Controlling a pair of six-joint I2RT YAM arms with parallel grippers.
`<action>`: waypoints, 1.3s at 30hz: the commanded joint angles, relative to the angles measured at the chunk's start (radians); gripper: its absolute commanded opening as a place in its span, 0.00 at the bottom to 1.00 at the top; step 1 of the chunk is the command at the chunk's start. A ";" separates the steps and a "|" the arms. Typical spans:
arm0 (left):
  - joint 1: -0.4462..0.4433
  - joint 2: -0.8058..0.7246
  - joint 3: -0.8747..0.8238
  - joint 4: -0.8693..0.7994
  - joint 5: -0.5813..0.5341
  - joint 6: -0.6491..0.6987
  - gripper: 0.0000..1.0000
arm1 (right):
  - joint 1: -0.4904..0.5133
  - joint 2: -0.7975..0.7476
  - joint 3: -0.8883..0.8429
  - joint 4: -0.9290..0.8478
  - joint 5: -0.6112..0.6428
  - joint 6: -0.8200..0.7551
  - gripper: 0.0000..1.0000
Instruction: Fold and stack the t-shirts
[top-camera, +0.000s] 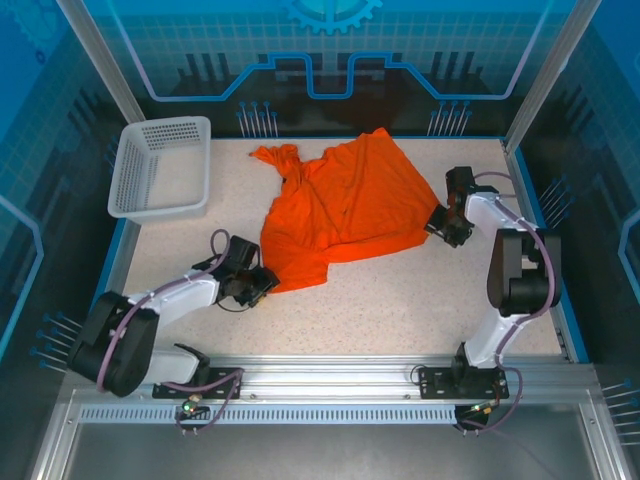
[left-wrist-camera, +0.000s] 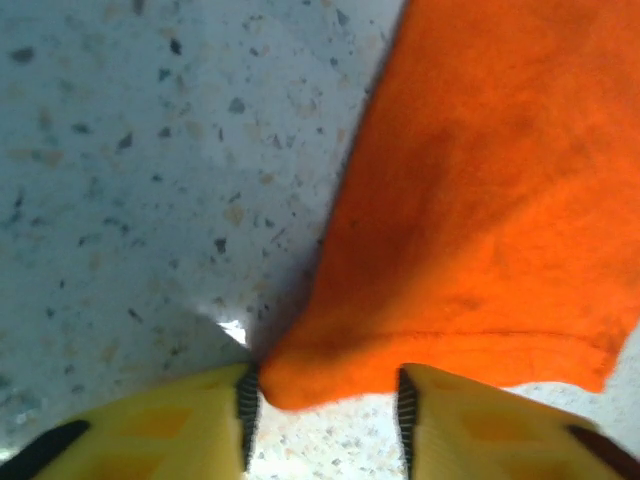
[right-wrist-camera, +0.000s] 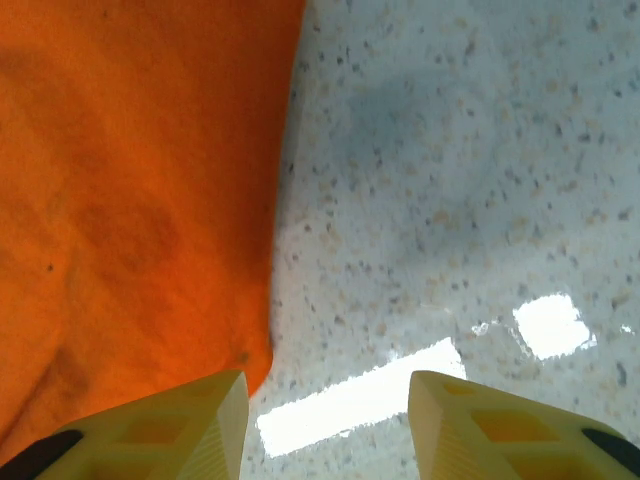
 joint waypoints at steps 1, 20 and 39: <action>0.004 0.050 0.031 0.083 0.022 0.008 0.33 | -0.003 0.054 0.051 0.004 -0.033 -0.034 0.46; 0.003 -0.071 0.018 0.011 -0.124 0.146 0.00 | 0.143 0.078 0.132 -0.126 0.144 0.046 0.00; -0.034 -0.327 -0.114 -0.095 -0.130 0.161 0.00 | 0.354 -0.314 -0.084 -0.326 0.444 0.215 0.00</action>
